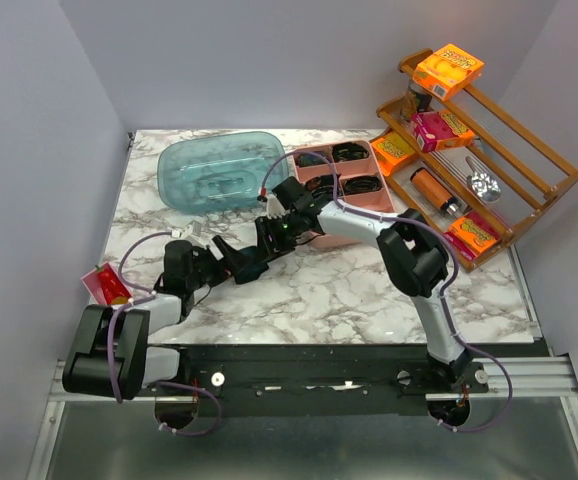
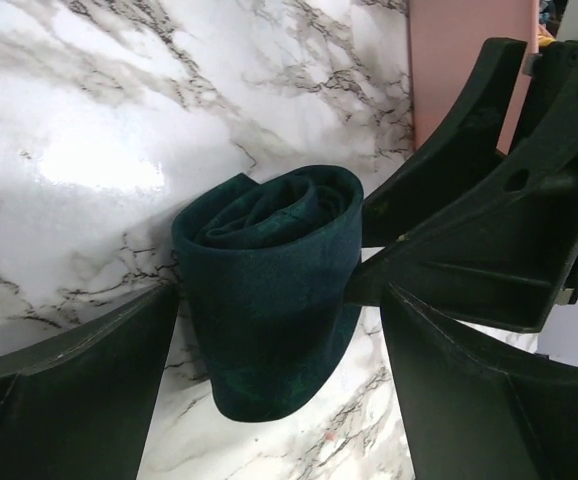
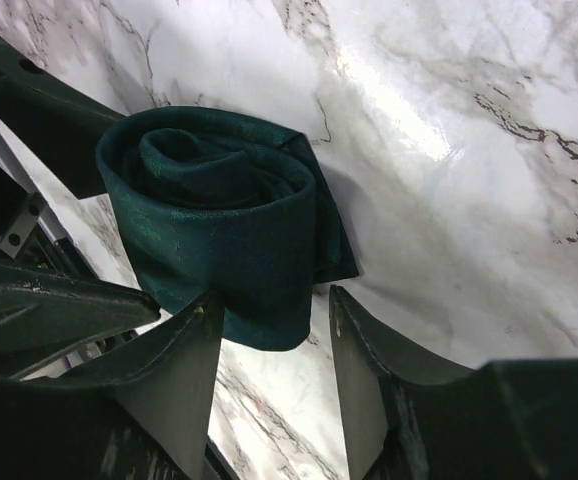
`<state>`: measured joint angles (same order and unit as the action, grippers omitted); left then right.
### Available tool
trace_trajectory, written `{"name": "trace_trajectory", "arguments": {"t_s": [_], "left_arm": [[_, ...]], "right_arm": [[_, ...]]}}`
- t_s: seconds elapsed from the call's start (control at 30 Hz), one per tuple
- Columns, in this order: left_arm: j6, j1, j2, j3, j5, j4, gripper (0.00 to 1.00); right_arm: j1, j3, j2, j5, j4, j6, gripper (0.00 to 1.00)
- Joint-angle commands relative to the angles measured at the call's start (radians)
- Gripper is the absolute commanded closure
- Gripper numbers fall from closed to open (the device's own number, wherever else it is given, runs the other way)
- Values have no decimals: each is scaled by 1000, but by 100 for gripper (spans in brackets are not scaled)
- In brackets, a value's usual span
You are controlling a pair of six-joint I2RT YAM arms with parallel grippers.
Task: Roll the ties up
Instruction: Pick up the tie at the center of the board.
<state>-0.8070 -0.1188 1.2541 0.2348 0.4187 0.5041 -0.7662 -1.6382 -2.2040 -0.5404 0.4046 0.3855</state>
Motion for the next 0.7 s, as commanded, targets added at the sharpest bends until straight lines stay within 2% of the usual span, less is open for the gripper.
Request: {"name": "trace_trajectory", "arguments": {"t_s": [0.0, 0.27, 0.5, 0.67], "left_arm": [[-20, 5, 66, -32, 60, 140, 9], [-41, 5, 211, -28, 127, 339, 15], [-66, 5, 271, -60, 143, 500, 29], [-73, 5, 289, -51, 153, 519, 36]], "right_arm": [[-4, -28, -40, -6, 2, -8, 47], [4, -64, -77, -87, -6, -39, 49], [5, -49, -66, -148, -20, -89, 49], [18, -28, -56, -158, -21, -100, 49]]}}
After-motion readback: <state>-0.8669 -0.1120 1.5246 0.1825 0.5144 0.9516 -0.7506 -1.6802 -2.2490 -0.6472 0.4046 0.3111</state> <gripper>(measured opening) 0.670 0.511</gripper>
